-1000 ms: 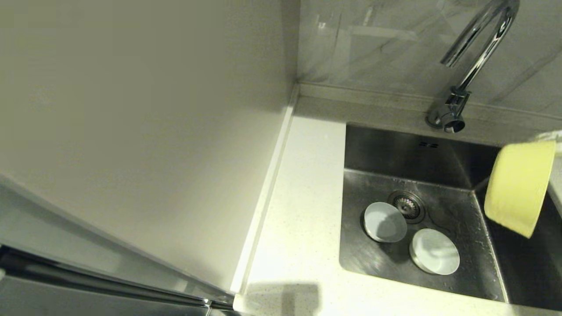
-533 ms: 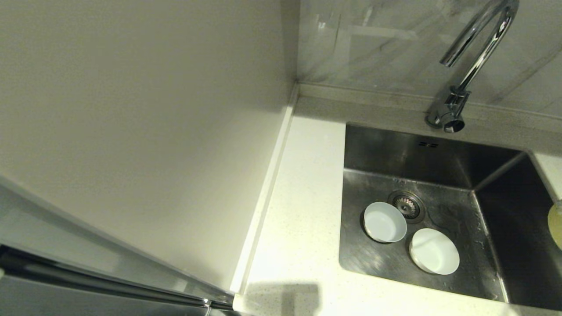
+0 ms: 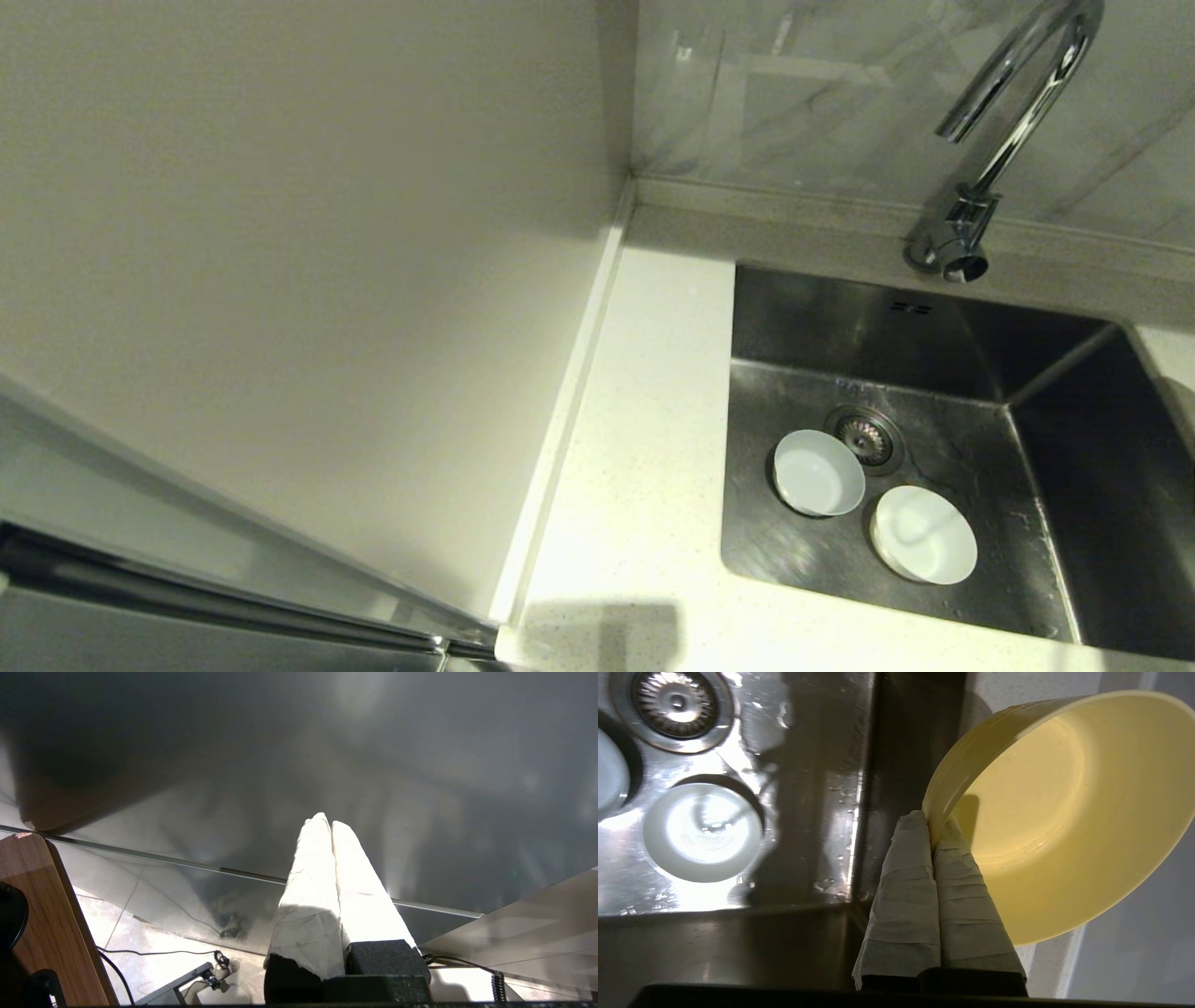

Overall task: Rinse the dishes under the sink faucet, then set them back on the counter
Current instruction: Put a bowl back to the table from the sink

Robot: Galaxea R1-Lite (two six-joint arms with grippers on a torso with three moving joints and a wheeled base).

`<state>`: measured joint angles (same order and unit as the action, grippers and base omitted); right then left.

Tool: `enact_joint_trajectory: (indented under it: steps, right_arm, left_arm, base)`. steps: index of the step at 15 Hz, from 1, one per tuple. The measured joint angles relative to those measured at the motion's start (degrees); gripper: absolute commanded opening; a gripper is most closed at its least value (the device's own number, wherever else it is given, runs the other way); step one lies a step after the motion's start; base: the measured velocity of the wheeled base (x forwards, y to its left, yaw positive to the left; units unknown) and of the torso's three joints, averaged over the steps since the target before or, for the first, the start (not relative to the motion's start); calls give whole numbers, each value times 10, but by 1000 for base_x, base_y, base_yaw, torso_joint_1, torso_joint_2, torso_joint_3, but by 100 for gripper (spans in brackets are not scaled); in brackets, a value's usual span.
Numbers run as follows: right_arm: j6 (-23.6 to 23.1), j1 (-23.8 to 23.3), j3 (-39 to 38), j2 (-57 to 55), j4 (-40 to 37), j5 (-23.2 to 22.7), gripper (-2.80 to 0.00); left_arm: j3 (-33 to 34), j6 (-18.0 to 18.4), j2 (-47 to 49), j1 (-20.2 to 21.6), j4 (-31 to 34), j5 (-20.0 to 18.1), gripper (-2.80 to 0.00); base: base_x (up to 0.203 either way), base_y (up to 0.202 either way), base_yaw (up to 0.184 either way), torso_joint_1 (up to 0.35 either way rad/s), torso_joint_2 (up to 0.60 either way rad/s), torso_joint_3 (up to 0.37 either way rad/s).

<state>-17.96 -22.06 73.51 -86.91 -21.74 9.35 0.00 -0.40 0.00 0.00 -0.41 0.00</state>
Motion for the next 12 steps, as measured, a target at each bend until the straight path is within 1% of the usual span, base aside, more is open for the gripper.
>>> enact_joint_trajectory:
  steps: [4, 7, 10, 12]
  right_arm:
    - [-8, -50, 22, -50, 1, 1, -280]
    - [-10, -72, 48, -108, 8, 3, -280]
    - [-11, -81, 104, -180, 52, 5, -280]
    - [-13, -85, 144, -224, 86, 20, -280]
  left_arm:
    - [0, 0, 0, 0, 0, 0, -280]
    - [0, 0, 0, 0, 0, 0, -280]
    - [0, 0, 0, 0, 0, 0, -280]
    - [0, 0, 0, 0, 0, 0, -280]
  base:
    - [0, 0, 0, 0, 0, 0]
    - [0, 0, 0, 0, 0, 0]
    - [0, 0, 0, 0, 0, 0]
    - [0, 0, 0, 0, 0, 0]
